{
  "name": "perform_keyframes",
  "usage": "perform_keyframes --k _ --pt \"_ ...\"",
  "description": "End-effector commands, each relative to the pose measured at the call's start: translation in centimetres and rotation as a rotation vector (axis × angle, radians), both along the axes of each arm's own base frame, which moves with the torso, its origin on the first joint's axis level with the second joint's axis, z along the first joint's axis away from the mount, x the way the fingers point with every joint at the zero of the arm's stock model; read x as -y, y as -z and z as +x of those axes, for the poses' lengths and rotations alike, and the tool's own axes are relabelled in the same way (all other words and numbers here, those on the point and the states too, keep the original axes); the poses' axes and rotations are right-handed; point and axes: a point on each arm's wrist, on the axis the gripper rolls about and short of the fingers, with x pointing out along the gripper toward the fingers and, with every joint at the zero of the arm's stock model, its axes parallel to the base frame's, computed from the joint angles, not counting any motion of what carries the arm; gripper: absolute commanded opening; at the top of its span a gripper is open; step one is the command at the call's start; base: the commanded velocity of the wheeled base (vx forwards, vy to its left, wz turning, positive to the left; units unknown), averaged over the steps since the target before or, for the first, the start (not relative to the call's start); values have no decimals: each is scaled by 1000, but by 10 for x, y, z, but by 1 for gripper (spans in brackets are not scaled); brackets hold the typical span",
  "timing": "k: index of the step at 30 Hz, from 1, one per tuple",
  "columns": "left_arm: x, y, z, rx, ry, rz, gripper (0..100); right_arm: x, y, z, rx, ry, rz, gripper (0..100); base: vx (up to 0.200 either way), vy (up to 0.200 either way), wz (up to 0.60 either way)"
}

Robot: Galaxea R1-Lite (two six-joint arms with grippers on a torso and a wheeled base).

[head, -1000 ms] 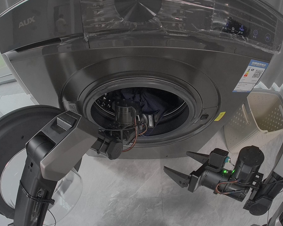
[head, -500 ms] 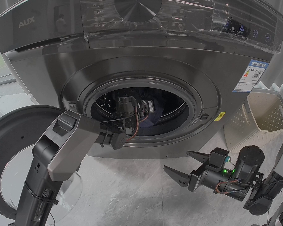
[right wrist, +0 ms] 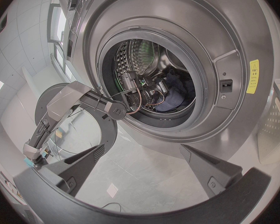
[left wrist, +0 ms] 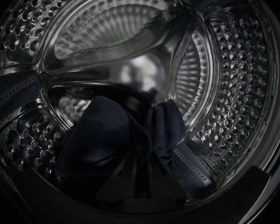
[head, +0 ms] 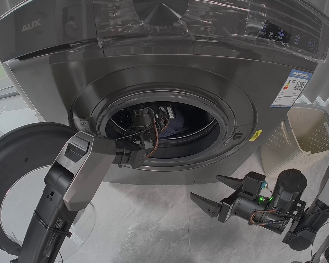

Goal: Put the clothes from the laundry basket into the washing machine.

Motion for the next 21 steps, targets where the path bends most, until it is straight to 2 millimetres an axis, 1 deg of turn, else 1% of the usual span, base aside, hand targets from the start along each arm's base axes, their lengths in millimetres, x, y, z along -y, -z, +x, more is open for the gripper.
perform_keyframes --k 1,3,4,5,7,8,9,10,12,13,16,18,21 --pt "1 3 0 -4 1 2 0 0 0 0 -1 1 -1 100 0 0 0" --pt "3 2 -1 -3 4 1 0 0 0 0 0 1 0 100 0 0 0" --pt "6 2 -2 -4 11 -2 100 0 0 0 -1 1 1 100 0 0 0" --pt "6 1 -3 -4 15 -7 100 1 0 0 0 2 0 100 0 0 0" --pt "12 -7 -8 3 29 -30 100 1 0 1 -1 4 1 100 0 0 0" --pt "12 -7 -8 3 29 -30 100 1 0 1 -1 4 1 100 0 0 0" --pt "19 -15 -15 8 46 -42 100 1 0 1 -1 4 1 100 0 0 0" --pt "21 -24 -22 -2 56 -34 100 1 1 0 -3 2 -1 100 0 0 0" --pt "19 -26 -28 -34 57 -12 100 0 1 0 -3 1 -1 100 0 0 0" --pt "18 -25 -35 -79 60 18 100 0 1 0 -3 1 -1 100 0 0 0" --pt "15 -8 -44 -163 62 102 100 0 1 0 -4 -1 -2 100 0 0 0" --pt "11 4 -47 -199 59 134 100 0 1 0 -4 -1 -2 100 0 0 0" --pt "8 16 -47 -231 55 153 100 0 0 0 -2 1 0 100 0 0 0"
